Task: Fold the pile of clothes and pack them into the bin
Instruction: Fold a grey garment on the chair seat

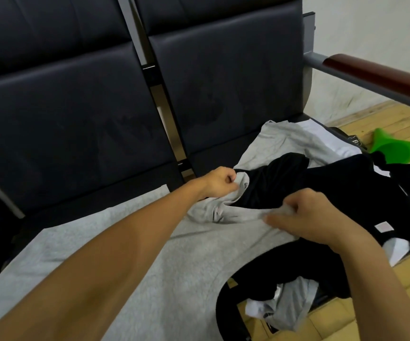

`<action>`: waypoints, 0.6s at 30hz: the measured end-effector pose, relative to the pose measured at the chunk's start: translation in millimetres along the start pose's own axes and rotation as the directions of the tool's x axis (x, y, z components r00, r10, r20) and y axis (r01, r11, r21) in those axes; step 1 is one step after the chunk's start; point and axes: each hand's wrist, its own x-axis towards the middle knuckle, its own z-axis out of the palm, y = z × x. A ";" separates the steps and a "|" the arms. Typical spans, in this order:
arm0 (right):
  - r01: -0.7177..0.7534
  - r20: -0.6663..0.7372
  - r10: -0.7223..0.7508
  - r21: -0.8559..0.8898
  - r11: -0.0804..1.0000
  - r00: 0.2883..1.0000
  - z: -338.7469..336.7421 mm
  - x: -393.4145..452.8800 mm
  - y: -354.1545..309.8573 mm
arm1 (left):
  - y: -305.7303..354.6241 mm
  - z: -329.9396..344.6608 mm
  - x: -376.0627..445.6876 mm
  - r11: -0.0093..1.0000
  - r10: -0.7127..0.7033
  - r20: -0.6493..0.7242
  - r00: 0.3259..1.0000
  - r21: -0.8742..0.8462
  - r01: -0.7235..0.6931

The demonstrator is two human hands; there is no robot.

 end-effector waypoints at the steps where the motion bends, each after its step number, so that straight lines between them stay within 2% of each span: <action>1: -0.054 -0.009 0.054 -0.122 0.991 0.999 0.5 0.2 3.5 | 5.0 2.3 0.5 0.993 -0.015 -0.053 0.998 -0.120 0.008; 3: -0.122 -0.029 0.118 -0.208 0.970 0.993 -0.6 -0.7 7.9 | 15.5 2.2 4.1 0.925 -0.068 -0.236 0.969 -0.379 -0.028; 5: -0.164 -0.067 0.153 -0.223 0.961 0.986 -5.0 -3.0 6.2 | 23.1 -1.5 6.7 0.871 -0.084 -0.440 0.894 -0.469 -0.148; 7: -0.181 -0.048 0.175 -0.256 0.950 0.983 -8.5 -4.6 3.5 | 27.2 -5.0 5.7 0.927 0.054 -0.590 0.805 -0.270 -0.260; 9: -0.162 -0.009 0.165 -0.252 0.954 0.986 -8.2 -5.6 1.3 | 30.2 -4.2 4.8 0.967 0.187 -0.643 0.743 -0.011 -0.254; 11: -0.114 -0.025 0.111 -0.176 0.978 0.993 -6.5 -5.3 0.4 | 33.5 -1.5 7.6 0.983 0.157 -0.674 0.722 0.037 -0.180; 14: -0.040 -0.109 0.027 -0.113 0.993 0.994 -5.2 -2.5 2.6 | 36.2 1.6 16.4 0.993 -0.085 -0.591 0.802 -0.121 0.016; 16: -0.011 -0.110 0.001 -0.091 0.996 0.994 -5.9 -1.4 4.8 | 35.4 0.9 23.7 0.988 -0.110 -0.464 0.879 -0.144 0.047; 18: 0.013 -0.091 -0.017 -0.048 0.999 0.996 -8.7 -1.5 7.6 | 37.2 -2.2 27.3 0.958 -0.104 -0.310 0.945 -0.286 0.012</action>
